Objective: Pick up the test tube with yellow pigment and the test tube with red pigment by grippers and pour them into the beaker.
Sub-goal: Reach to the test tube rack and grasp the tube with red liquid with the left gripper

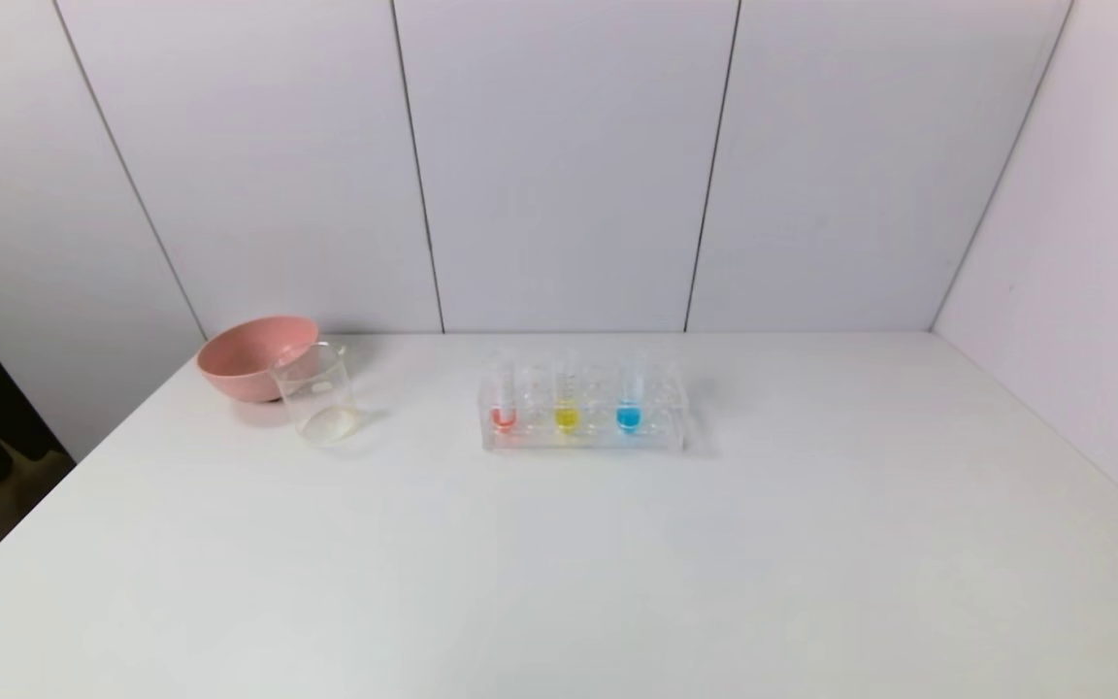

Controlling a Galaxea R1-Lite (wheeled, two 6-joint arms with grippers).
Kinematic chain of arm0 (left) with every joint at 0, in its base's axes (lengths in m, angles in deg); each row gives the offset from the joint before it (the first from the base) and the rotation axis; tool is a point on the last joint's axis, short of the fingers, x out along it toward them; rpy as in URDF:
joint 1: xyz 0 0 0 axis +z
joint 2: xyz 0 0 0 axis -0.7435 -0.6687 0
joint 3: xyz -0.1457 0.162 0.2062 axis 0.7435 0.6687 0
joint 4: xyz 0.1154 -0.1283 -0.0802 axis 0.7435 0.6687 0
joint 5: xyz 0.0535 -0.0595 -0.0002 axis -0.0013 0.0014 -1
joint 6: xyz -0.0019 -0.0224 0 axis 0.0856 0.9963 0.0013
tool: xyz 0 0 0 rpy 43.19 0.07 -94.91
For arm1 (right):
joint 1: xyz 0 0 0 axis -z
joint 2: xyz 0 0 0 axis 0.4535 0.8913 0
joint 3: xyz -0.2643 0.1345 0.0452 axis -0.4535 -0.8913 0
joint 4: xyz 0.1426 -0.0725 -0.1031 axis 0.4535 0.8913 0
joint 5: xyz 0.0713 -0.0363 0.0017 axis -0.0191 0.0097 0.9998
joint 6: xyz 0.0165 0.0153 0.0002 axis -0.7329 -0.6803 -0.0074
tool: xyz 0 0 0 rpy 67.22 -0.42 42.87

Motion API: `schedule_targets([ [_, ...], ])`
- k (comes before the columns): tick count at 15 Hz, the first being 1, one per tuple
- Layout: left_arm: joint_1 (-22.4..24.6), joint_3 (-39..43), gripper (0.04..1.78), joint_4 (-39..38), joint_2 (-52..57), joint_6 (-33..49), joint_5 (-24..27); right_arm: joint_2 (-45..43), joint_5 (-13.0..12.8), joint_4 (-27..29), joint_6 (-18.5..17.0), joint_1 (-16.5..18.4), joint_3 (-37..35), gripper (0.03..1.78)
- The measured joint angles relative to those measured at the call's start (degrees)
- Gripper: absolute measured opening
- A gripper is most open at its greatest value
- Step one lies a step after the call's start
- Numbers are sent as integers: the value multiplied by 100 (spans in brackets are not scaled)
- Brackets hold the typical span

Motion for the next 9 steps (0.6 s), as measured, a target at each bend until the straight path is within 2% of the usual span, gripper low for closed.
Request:
schedule_targets([
  [2, -84, -405, 177, -212, -757, 15, 224, 0, 0, 0, -2, 0, 0, 171],
  [4, -151, -672, 177, -653, -1618, -5, 720, 0, -2, 2, 0, 0, 0, 171],
  [7, -197, -942, 177, -1309, -2892, -176, 1848, 0, -2, 2, -2, 0, 0, 171],
  [9, -234, -1091, 177, -1471, -3649, -421, 2670, 0, -2, 0, -2, 0, 0, 171],
])
